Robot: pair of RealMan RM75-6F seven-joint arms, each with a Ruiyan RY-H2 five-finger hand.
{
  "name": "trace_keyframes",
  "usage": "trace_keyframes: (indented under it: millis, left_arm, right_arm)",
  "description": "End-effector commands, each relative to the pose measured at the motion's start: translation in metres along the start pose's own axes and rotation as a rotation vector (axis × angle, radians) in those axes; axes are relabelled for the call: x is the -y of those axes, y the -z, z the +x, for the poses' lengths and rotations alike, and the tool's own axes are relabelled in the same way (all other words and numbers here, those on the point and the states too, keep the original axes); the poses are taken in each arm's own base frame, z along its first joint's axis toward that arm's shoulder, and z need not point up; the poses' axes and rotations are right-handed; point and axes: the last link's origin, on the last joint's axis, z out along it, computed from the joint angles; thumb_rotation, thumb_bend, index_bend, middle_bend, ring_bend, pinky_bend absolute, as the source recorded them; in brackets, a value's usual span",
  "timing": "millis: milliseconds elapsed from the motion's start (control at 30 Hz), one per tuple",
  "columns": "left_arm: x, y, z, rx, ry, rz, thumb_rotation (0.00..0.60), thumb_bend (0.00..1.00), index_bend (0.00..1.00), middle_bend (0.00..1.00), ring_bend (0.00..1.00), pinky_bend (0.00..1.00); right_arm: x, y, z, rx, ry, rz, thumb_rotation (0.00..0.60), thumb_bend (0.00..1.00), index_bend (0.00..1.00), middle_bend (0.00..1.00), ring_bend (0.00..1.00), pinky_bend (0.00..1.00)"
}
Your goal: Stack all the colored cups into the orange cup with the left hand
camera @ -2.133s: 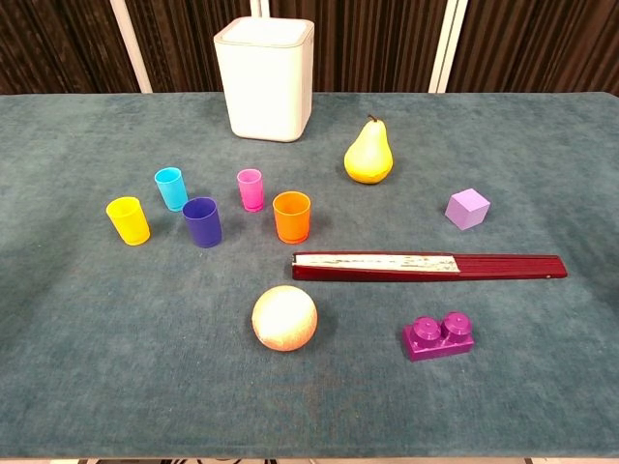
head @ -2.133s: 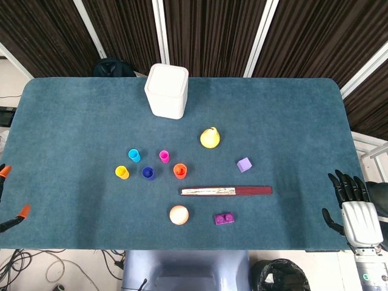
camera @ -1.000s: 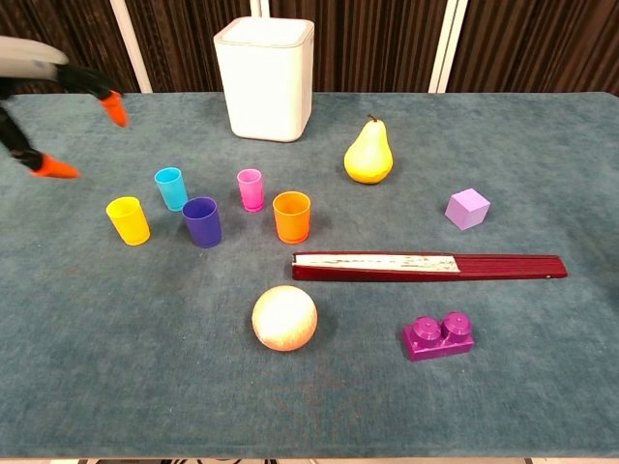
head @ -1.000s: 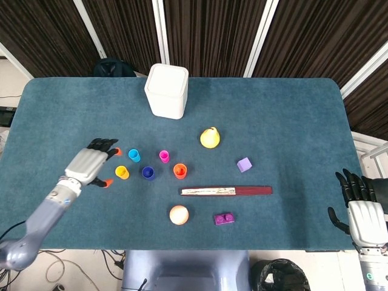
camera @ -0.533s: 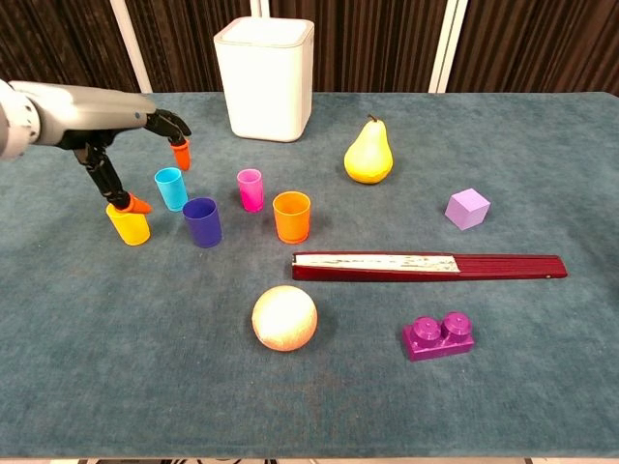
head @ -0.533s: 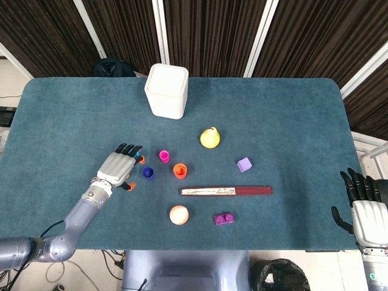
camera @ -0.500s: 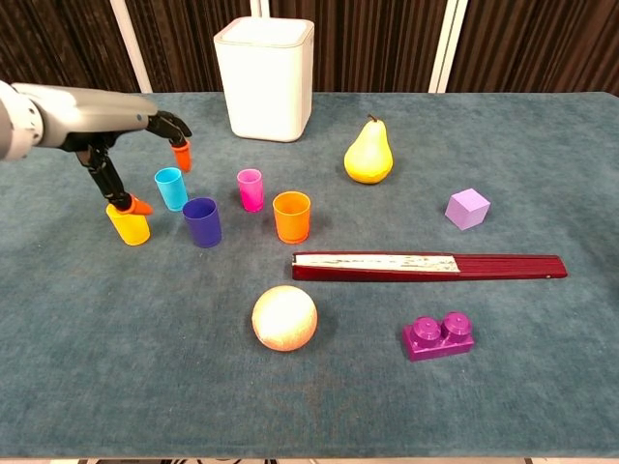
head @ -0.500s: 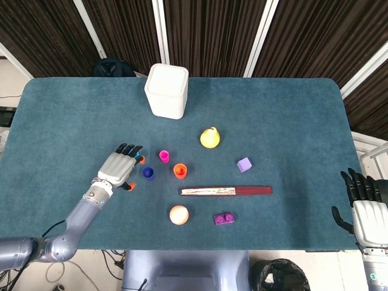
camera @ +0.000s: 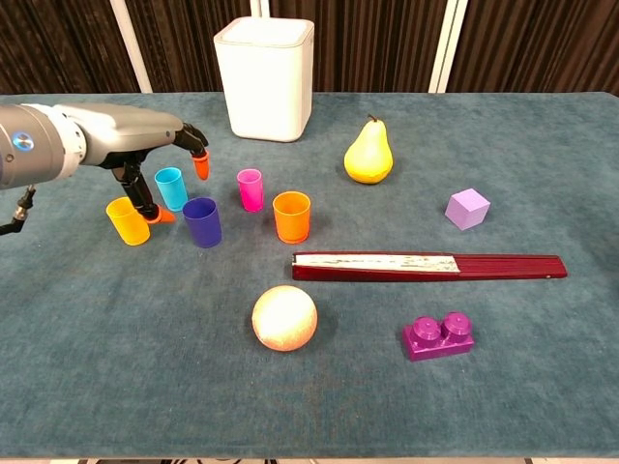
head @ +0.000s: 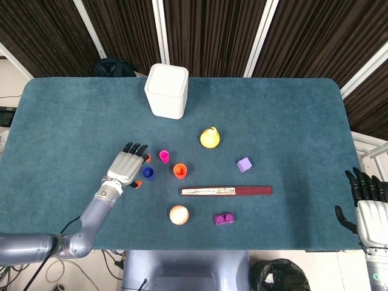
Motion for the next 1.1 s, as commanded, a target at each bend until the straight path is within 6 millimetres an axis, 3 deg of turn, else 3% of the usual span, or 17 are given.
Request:
trace_keyframes:
  millis: [33,1100]
  left_arm:
    - [-0.001,-0.003,-0.002,0.007,-0.004,0.006,0.600,0.22,0.31,0.05,0.00,0.00]
    - [-0.017,-0.021,-0.016,0.030,-0.018,0.022,0.600,0.25,0.40,0.09,0.00,0.00]
  right_arm:
    - [0.000,0.000,0.000,-0.002,0.000,-0.002,0.600,0.43,0.04,0.00,0.06,0.00]
    - [0.000,-0.001,-0.001,-0.001,-0.009,-0.013,0.600,0.43,0.04,0.00,0.06,0.00]
